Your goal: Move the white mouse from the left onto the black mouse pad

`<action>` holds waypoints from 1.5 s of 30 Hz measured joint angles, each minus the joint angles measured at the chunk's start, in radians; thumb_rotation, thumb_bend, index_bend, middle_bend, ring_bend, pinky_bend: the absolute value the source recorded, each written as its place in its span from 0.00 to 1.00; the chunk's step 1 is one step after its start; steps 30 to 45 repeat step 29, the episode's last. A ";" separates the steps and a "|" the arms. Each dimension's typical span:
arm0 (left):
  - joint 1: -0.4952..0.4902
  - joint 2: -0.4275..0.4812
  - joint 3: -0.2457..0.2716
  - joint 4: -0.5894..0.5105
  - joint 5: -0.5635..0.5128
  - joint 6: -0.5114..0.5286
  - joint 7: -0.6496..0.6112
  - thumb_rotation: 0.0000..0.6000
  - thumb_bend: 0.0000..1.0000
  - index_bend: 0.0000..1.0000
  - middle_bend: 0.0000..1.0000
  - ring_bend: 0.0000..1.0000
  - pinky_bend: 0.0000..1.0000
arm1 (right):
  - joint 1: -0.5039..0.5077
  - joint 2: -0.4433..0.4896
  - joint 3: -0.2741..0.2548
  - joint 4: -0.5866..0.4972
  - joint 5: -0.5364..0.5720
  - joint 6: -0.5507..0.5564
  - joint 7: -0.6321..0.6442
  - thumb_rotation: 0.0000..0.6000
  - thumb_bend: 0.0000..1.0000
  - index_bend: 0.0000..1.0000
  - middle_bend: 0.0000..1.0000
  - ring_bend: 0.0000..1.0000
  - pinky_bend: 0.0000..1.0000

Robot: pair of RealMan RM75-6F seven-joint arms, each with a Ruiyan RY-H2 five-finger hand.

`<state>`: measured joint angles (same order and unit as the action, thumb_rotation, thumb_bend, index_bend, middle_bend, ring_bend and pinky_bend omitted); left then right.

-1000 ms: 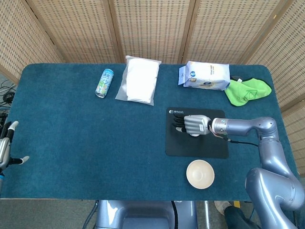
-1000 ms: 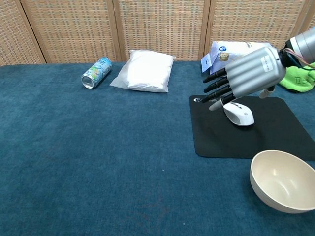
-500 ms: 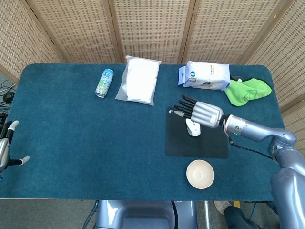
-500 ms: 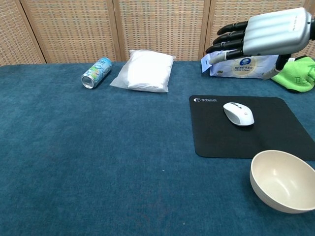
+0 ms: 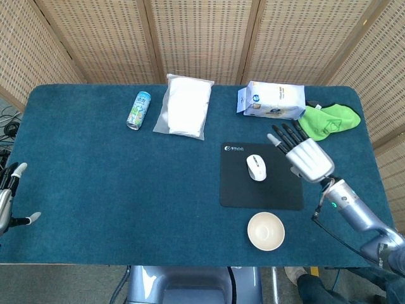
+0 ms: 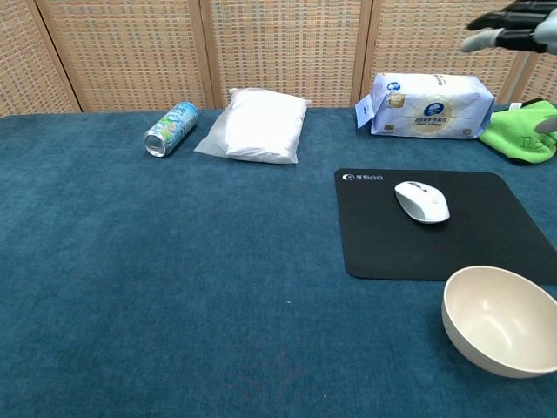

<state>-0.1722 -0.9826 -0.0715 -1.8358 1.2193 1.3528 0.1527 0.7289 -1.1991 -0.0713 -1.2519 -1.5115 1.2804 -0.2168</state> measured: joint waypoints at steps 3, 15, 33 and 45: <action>0.014 -0.003 0.011 0.002 0.044 0.029 -0.005 1.00 0.06 0.00 0.00 0.00 0.00 | -0.082 0.016 0.014 -0.077 0.041 0.055 -0.029 1.00 0.03 0.00 0.00 0.00 0.02; 0.077 -0.095 0.044 0.106 0.202 0.165 -0.032 1.00 0.05 0.00 0.00 0.00 0.00 | -0.358 0.043 0.012 -0.297 0.108 0.249 -0.025 1.00 0.00 0.00 0.00 0.00 0.00; 0.130 -0.136 0.060 0.146 0.260 0.235 -0.046 1.00 0.03 0.00 0.00 0.00 0.00 | -0.519 -0.002 0.010 -0.241 0.053 0.355 0.123 1.00 0.00 0.00 0.00 0.00 0.00; 0.130 -0.136 0.060 0.146 0.260 0.235 -0.046 1.00 0.03 0.00 0.00 0.00 0.00 | -0.519 -0.002 0.010 -0.241 0.053 0.355 0.123 1.00 0.00 0.00 0.00 0.00 0.00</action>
